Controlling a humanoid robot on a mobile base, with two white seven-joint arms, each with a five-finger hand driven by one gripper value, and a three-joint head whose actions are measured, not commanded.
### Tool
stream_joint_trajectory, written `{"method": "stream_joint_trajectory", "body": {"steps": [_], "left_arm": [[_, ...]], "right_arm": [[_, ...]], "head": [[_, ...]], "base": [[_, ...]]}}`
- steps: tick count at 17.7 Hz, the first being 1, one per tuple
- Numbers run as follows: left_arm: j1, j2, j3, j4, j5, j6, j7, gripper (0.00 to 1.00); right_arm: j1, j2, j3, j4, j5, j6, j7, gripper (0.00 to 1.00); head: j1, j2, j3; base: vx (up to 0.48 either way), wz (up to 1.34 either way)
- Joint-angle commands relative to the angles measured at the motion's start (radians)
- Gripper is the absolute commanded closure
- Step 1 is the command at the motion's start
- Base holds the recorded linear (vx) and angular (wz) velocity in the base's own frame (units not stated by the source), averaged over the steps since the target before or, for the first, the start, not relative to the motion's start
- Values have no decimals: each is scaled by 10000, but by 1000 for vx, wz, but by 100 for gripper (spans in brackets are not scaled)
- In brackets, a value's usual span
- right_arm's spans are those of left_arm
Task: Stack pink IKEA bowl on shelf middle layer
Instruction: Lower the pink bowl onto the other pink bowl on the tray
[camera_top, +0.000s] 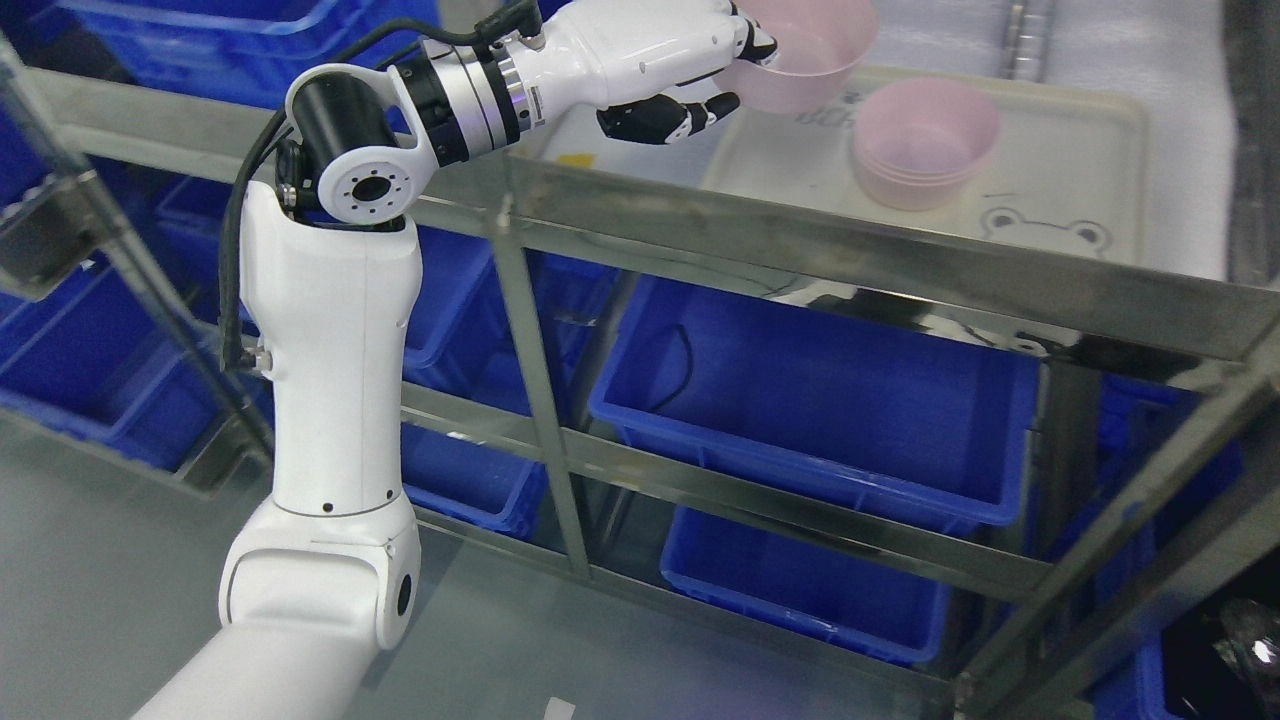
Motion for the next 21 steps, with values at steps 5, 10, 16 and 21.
{"method": "stream_joint_trajectory", "body": {"steps": [5,10,16,21], "left_arm": [[289,622,394,835,-871,289,-132,98],[442,91,180,361,-687,181,-452,97],[811,177,-159,329,-1025,197,-577,99],[704,177,-6,467,-1270,197,-500,92]], "right_arm": [[223,-175,0,-175,0,0,8,0],[223,-175,0,-175,0,0,8,0],[223,-175,0,-175,0,0,8,0],[223,-175,0,-175,0,0,8,0]], "head": [[0,-1,0],[0,-3,0],[0,-5,0],[0,-4,0]], "base": [[87,-740],[81,-331],[29,-125],[-7,20]]}}
